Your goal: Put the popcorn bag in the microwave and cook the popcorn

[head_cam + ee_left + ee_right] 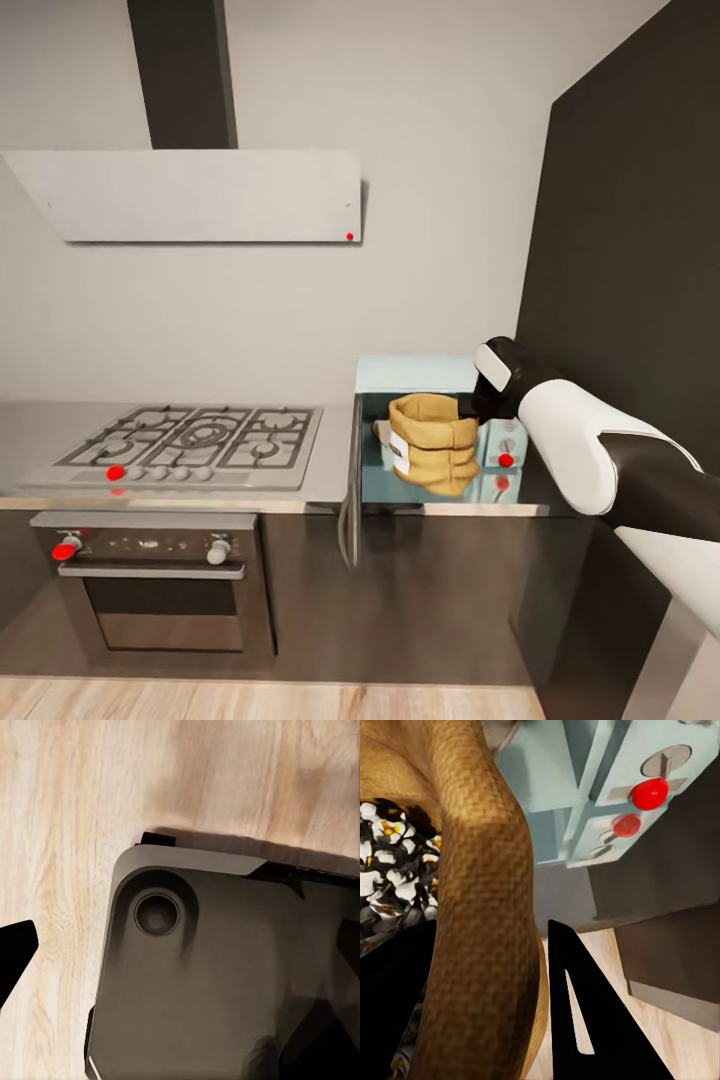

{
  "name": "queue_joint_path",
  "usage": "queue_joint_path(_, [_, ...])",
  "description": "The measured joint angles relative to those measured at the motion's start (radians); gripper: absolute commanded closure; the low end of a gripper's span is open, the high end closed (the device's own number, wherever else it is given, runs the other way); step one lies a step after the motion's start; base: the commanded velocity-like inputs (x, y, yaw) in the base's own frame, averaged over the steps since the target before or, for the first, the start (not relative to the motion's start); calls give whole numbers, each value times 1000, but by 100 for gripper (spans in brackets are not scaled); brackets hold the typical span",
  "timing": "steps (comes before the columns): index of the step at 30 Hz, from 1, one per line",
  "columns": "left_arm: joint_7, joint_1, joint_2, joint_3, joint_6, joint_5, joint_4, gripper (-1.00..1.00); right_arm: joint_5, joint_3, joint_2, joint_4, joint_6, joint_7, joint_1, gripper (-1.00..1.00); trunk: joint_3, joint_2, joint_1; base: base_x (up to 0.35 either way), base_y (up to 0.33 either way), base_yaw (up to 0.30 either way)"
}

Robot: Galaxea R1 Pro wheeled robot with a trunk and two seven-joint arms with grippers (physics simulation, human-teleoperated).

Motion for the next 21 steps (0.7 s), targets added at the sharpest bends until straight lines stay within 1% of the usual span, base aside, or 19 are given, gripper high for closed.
queue_joint_path(1, [0, 0, 0, 0, 0, 0, 0, -100, 0, 0, 0, 0, 0, 0, 0, 100, 0, 0, 0, 192, 0, 0])
queue_joint_path(3, [0, 0, 0, 0, 0, 0, 0, -100, -11, 13, 0, 9, 0, -1, 0, 100, 0, 0, 0, 122, 0, 0])
queue_joint_path(4, [0, 0, 0, 0, 0, 0, 0, -100, -10, 7, 0, 13, 0, 0, 1, 100, 0, 0, 0, 49, 0, 0])
queue_joint_path(21, [0, 0, 0, 0, 0, 0, 0, -100, -12, 5, -2, 12, 0, 0, 2, 100, 0, 0, 0, 3, 0, 0])
